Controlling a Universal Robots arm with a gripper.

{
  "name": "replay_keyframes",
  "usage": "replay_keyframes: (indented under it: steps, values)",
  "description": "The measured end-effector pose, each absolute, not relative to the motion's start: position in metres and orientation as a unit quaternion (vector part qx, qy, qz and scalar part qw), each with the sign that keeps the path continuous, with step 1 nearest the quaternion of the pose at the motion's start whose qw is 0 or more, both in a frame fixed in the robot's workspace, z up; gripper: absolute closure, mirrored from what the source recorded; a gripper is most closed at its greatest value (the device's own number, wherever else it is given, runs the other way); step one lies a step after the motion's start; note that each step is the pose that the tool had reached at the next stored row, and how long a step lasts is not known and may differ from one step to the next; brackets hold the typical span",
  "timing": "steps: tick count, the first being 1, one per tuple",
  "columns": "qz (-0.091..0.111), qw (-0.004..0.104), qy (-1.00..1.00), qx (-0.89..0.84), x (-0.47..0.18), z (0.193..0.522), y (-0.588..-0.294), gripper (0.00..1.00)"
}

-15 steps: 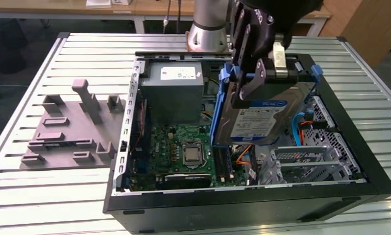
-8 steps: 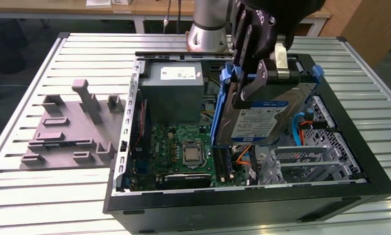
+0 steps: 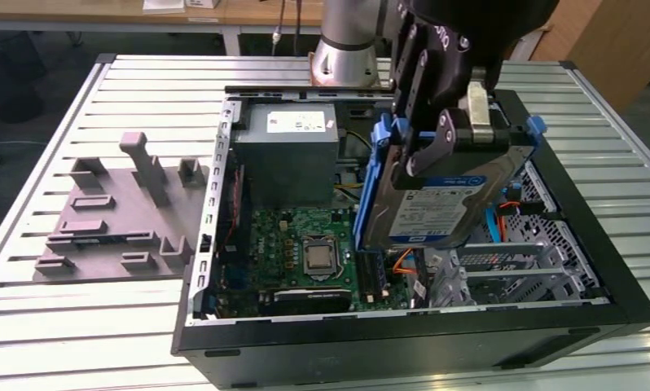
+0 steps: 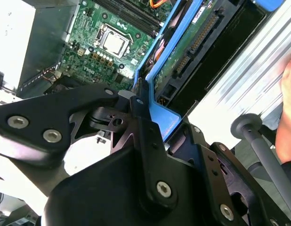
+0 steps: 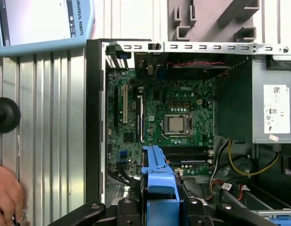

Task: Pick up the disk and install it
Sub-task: 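Insert the disk into the insertion slot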

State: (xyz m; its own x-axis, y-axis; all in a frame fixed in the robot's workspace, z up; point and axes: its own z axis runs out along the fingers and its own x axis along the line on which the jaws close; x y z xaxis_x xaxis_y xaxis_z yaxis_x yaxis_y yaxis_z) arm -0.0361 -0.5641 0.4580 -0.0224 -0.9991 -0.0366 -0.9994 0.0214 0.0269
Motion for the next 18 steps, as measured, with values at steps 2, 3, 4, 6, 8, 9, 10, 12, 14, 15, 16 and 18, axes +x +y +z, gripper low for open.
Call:
replay_keyframes:
  steps: [2,3,4,6,8,9,10,12,14,15,16,18]
  values:
    - [0.022,0.003,0.715,-0.699,-0.032,0.458,-0.564,0.64]
    - [0.022,0.003,0.715,-0.699,-0.030,0.458,-0.564,0.64]
    - [0.022,0.003,0.715,-0.699,-0.028,0.458,-0.564,0.64]
    - [0.022,0.003,0.715,-0.699,-0.022,0.457,-0.564,0.64]
    - [0.022,0.003,0.715,-0.699,-0.016,0.457,-0.564,0.64]
    - [0.022,0.003,0.715,-0.699,-0.014,0.457,-0.564,0.64]
    - [0.022,0.003,0.715,-0.699,-0.013,0.457,-0.564,0.64]
    - [0.022,0.003,0.715,-0.699,-0.012,0.457,-0.565,0.64]
    - [0.022,0.003,0.715,-0.699,-0.011,0.456,-0.567,0.64]
    - [0.022,0.003,0.715,-0.699,-0.011,0.456,-0.568,0.64]
    - [0.022,0.003,0.715,-0.699,-0.010,0.456,-0.568,0.64]
    - [0.022,0.003,0.715,-0.699,-0.009,0.456,-0.569,0.64]
